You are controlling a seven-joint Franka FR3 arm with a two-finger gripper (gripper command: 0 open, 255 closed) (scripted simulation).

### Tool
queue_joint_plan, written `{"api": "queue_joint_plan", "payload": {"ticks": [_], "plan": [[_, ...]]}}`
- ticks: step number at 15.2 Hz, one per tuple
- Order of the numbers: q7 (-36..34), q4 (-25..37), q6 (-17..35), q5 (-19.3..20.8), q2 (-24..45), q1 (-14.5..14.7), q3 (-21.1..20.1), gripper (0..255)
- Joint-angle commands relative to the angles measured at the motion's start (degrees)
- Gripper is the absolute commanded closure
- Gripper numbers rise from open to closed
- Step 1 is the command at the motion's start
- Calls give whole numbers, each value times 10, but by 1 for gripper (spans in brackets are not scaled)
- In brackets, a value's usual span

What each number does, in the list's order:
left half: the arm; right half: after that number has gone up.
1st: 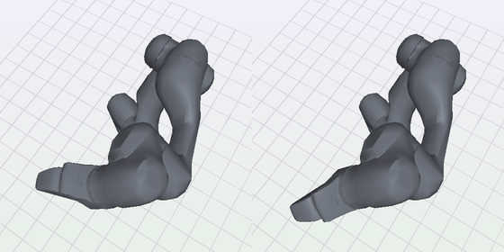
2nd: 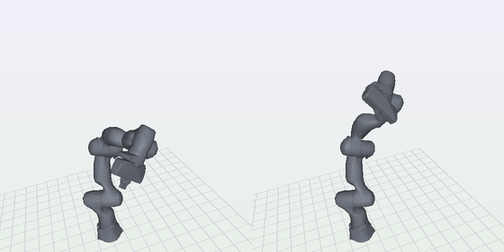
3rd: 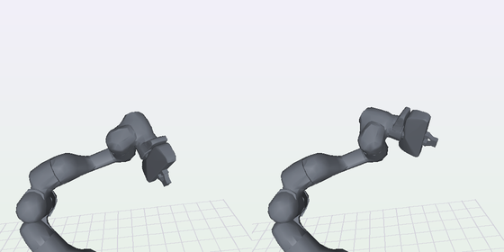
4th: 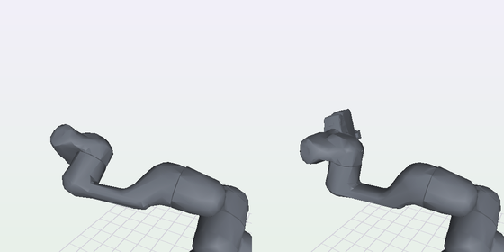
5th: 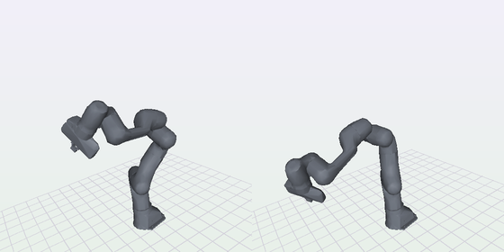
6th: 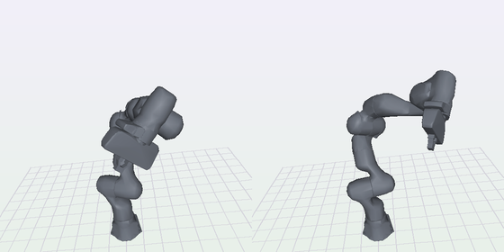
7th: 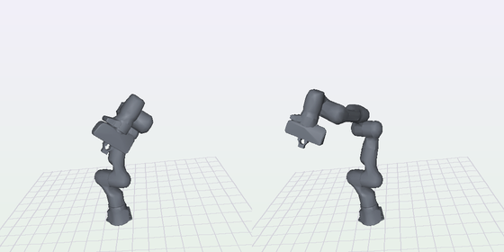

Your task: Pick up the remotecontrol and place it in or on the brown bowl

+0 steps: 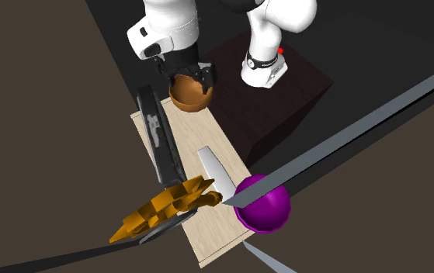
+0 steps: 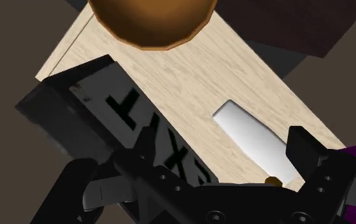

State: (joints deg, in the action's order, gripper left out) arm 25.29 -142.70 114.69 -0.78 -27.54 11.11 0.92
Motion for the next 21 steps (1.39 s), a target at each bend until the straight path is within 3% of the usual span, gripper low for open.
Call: {"api": "queue_joint_plan", "payload": {"ticks": [1, 13, 21], "plan": [[27, -4, 38, -2, 34, 15, -4, 0], [180, 17, 235, -3, 251, 86, -38, 0], [256, 57, 341, 29, 398, 121, -72, 0]]}}
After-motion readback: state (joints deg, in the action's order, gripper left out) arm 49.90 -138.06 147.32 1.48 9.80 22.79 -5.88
